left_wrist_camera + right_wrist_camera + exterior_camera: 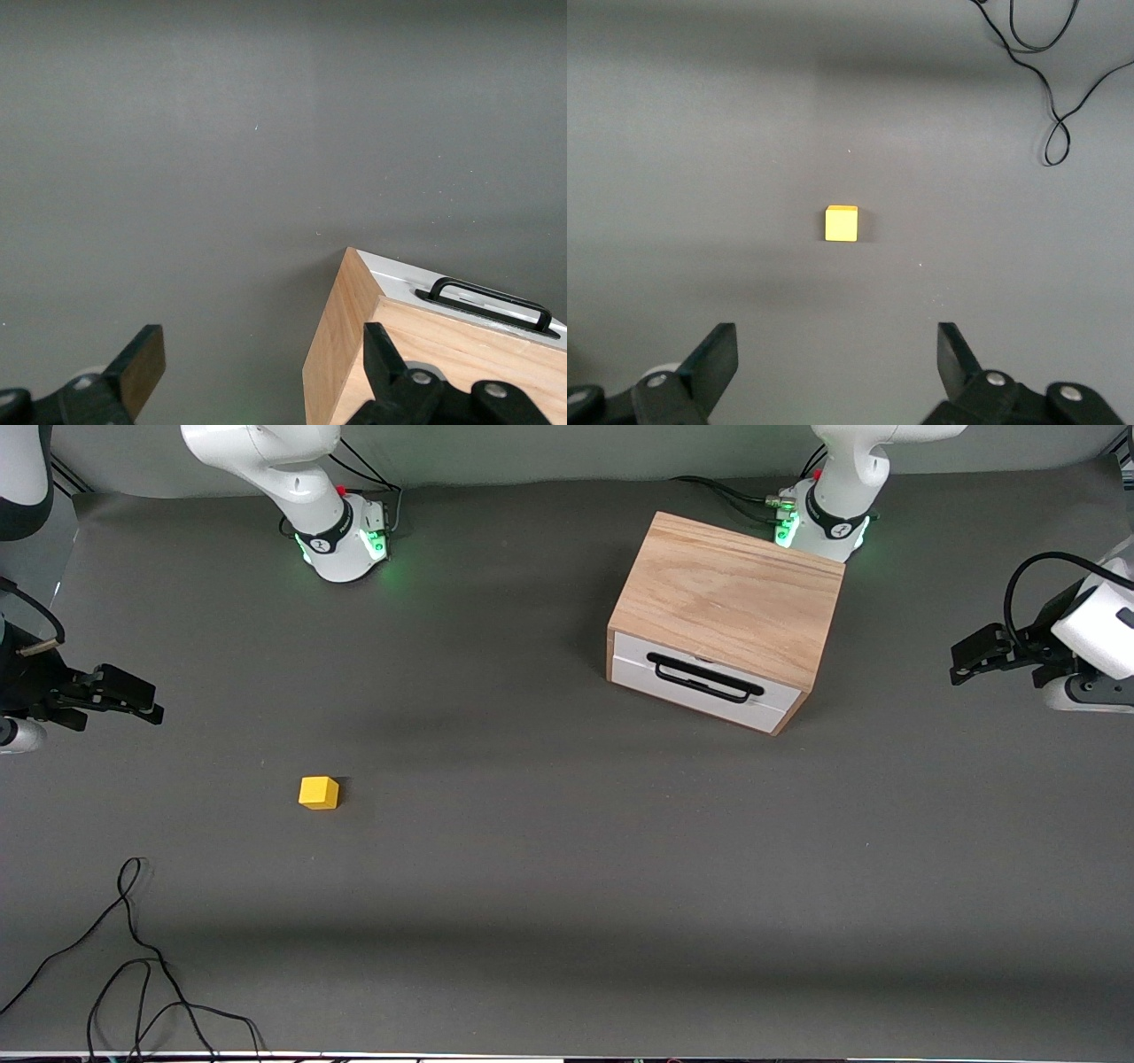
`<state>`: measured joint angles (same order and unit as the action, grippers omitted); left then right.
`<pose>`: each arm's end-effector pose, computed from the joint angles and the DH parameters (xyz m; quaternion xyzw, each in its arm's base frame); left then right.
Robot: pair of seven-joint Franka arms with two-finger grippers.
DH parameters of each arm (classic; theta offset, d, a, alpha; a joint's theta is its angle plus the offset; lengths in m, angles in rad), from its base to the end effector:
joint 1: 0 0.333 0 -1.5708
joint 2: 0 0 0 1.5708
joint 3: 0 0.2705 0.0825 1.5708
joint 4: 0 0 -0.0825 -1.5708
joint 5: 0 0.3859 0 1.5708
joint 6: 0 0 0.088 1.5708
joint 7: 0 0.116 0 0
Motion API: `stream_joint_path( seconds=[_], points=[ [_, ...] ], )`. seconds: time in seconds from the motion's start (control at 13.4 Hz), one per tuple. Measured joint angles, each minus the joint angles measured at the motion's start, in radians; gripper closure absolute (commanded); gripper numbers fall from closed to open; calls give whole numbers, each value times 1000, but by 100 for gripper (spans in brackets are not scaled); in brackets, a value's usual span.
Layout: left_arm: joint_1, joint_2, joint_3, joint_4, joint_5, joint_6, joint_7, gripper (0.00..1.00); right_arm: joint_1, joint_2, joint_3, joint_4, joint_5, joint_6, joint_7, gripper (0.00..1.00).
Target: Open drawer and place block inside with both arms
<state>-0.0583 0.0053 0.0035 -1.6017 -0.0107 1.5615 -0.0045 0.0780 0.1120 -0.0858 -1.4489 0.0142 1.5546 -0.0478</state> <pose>0.5543 -0.0317 0.5517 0.9994 -0.0251 -0.0229 0.0047 0.5845 -0.0004 0.5626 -0.9998 -0.0203 0.0029 0.0024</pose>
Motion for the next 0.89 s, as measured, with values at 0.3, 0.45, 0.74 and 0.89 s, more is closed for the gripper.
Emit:
stream_joint_path(
  seconds=[0.3,0.45,0.74,0.89],
  points=[
    [0,0,0,0,8,-3,0,0,0,0,0,7,0,-1,21,0],
    [0,0,0,0,10,-14,0,0,0,1,0,9,0,-2,21,0],
    [0,0,0,0,10,-16,0,0,0,15,1,9,0,-4,25,0],
    [0,0,0,0,10,-18,-4,0,0,19,1,9,0,-4,25,0]
  ],
)
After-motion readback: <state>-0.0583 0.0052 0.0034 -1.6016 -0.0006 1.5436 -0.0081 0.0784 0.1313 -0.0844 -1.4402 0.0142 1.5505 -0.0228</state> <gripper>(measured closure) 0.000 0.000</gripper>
